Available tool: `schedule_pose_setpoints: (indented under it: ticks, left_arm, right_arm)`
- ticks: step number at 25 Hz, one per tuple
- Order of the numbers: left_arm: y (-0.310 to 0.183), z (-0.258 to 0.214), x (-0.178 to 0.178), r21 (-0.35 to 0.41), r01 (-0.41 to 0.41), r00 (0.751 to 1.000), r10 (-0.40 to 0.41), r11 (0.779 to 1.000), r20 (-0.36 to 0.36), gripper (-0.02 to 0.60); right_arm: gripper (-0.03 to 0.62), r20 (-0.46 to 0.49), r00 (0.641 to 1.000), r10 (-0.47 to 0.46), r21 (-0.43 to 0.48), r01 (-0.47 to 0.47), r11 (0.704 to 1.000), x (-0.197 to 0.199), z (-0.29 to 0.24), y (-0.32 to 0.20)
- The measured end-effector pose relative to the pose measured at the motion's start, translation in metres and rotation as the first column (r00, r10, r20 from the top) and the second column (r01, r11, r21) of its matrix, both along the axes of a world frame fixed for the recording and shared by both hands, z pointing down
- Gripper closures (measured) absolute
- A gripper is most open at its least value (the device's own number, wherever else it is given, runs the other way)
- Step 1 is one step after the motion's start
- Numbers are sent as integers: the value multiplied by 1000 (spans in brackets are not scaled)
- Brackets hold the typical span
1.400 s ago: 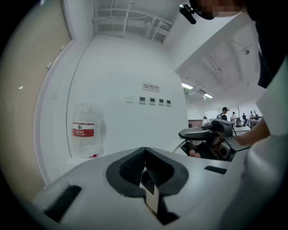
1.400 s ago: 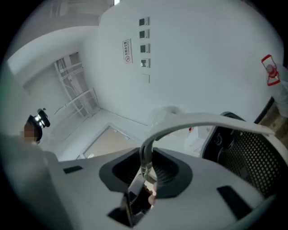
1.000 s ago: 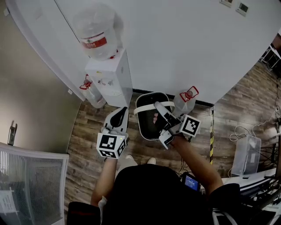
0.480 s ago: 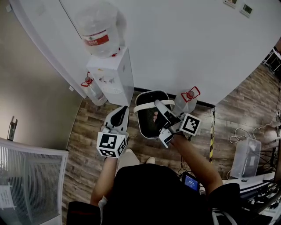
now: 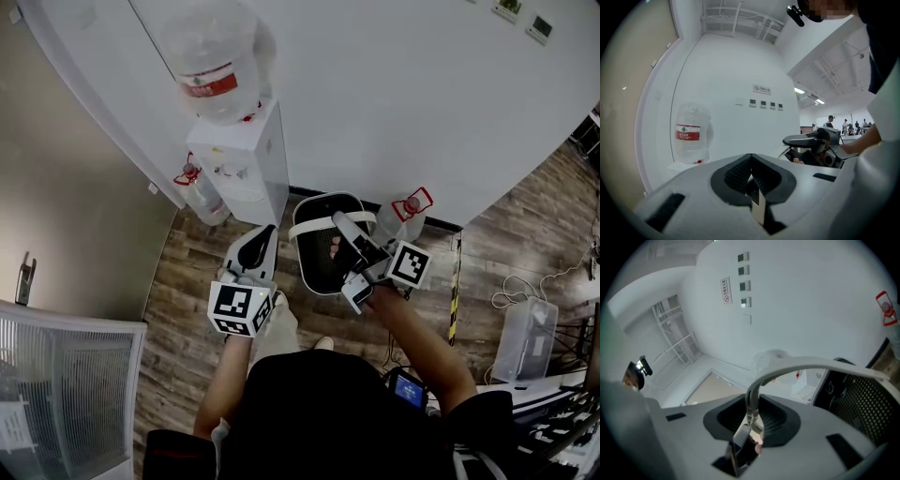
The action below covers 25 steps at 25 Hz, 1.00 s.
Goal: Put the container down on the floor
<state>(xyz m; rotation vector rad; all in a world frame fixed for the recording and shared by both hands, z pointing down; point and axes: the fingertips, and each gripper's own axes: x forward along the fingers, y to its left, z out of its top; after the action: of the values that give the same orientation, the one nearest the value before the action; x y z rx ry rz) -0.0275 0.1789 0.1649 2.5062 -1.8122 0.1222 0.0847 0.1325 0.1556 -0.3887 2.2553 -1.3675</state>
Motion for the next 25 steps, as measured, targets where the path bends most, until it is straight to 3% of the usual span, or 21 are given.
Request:
schedule_pose_setpoints:
  ticks: [14,25]
  left_arm:
    - [-92,3,-59,-19,-50,999,49,999,-20,563]
    - [-163,3,-111,-36,-115,993,114,993,-43,563]
  right_arm:
    - [500,4,1000,13,1,-13,1000,-67,-4,-79]
    - [500,-22,996,83,-7,-84,996,-111,-9,-152]
